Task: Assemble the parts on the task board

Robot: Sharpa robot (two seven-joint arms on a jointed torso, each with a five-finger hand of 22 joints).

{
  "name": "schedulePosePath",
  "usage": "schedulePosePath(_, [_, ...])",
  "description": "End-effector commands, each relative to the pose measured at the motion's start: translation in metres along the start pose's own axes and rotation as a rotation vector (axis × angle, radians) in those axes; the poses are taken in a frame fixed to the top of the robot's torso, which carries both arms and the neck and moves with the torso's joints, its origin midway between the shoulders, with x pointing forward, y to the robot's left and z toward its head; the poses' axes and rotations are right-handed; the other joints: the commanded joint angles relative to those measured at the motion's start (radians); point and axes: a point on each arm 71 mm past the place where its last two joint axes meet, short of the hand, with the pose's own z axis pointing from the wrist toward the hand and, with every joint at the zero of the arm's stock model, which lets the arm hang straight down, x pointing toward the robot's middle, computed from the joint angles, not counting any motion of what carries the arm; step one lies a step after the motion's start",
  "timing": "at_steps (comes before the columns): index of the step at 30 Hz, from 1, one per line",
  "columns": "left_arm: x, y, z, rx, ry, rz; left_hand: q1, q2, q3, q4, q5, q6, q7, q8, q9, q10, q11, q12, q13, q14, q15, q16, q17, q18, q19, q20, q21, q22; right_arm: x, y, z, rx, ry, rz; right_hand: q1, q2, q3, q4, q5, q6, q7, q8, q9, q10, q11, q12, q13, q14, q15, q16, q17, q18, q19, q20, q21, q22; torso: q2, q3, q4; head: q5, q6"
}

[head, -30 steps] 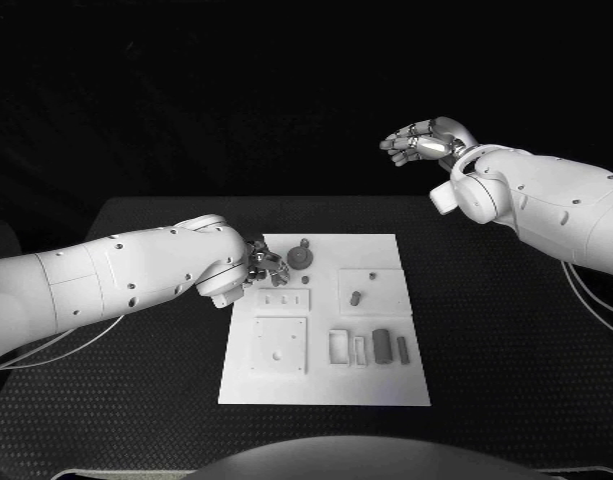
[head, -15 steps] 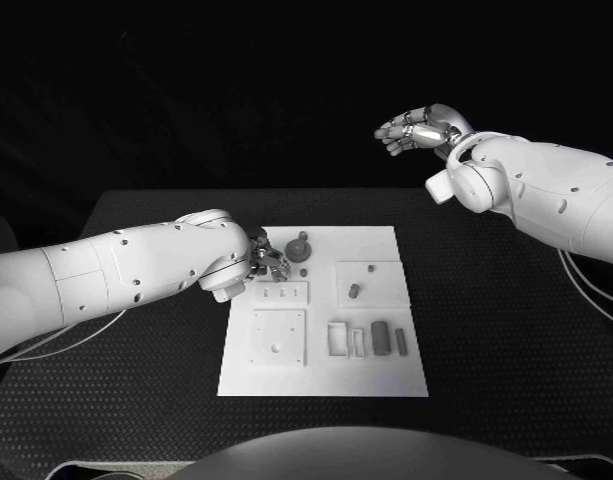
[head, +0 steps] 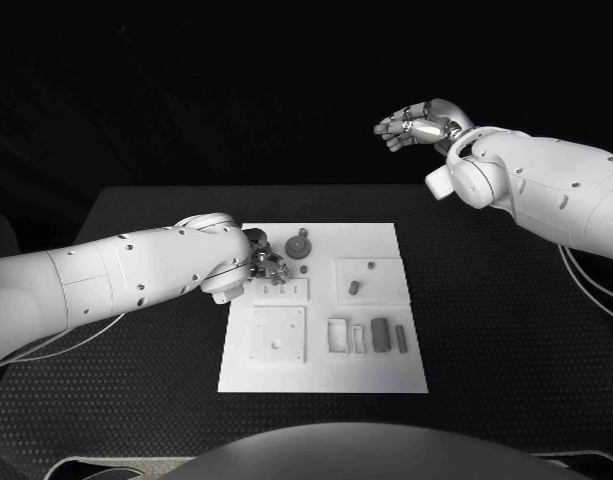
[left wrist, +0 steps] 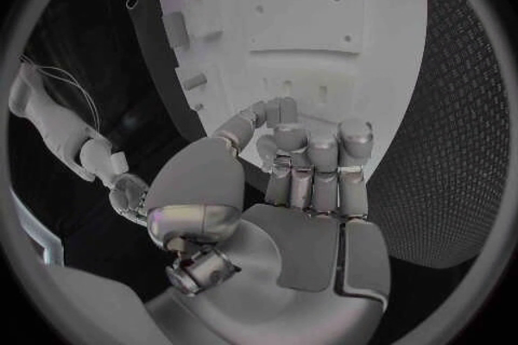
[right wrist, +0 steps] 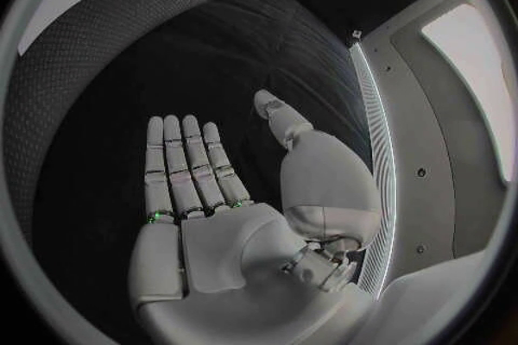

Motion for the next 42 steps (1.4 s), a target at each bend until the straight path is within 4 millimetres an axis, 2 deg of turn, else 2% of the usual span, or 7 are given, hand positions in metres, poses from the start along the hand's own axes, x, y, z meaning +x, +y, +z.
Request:
schedulePosePath(1, [0.0022, -0.0023, 0.0003, 0.006, 0.004, 0.031, 0.004, 0.007, 0.045, -0.039, 0.003, 0.016, -0.014, 0.005, 0.006, 0.058, -0.061, 0.002, 0.001, 0.093, -0.115, -0.001, 0.001, 0.056, 0.006, -0.128, 0.004, 0.017, 0.0008, 0.0011, 0.0004, -0.005, 0.011, -0.006, 0.008, -0.001, 0.001, 0.005, 0.004, -0.006, 0.006, 0.000, -0.002, 0.008, -0.003, -0.006, 0.001, 0.003, 0.001, -0.004, -0.001, -0.007, -0.008, 0.000, -0.007, 0.002, 0.000, 0.0002, 0.0003, -0.001, -0.001])
schedulePosePath(17, [0.0062, -0.0013, 0.0029, 0.002, 0.016, 0.044, 0.003, 0.007, 0.047, -0.039, 0.003, 0.016, -0.014, 0.004, 0.006, 0.057, -0.061, 0.002, 0.001, 0.093, -0.115, -0.002, 0.001, 0.057, 0.006, -0.128, 0.005, 0.017, 0.0036, 0.0026, 0.0013, -0.008, 0.019, -0.003, 0.009, 0.000, 0.001, 0.007, 0.002, -0.007, 0.006, 0.000, -0.003, 0.009, -0.003, -0.011, 0.001, 0.004, 0.000, -0.006, -0.003, -0.008, -0.009, 0.000, -0.008, 0.004, 0.000, 0.0005, 0.0000, -0.004, -0.009])
schedulePosePath(42, [0.0120, -0.0022, 0.0037, 0.006, 0.034, 0.054, 0.001, 0.007, 0.048, -0.040, 0.003, 0.017, -0.014, 0.004, 0.006, 0.056, -0.061, 0.001, 0.001, 0.092, -0.114, -0.004, 0.002, 0.058, 0.005, -0.128, 0.006, 0.017, 0.0066, 0.0039, 0.0018, -0.010, 0.033, 0.001, 0.012, 0.003, 0.000, 0.008, 0.003, -0.007, 0.007, 0.001, -0.004, 0.015, -0.002, -0.018, 0.002, 0.010, -0.001, -0.008, -0.005, -0.008, -0.006, -0.001, -0.009, 0.008, 0.000, 0.0006, 0.0002, -0.004, -0.012])
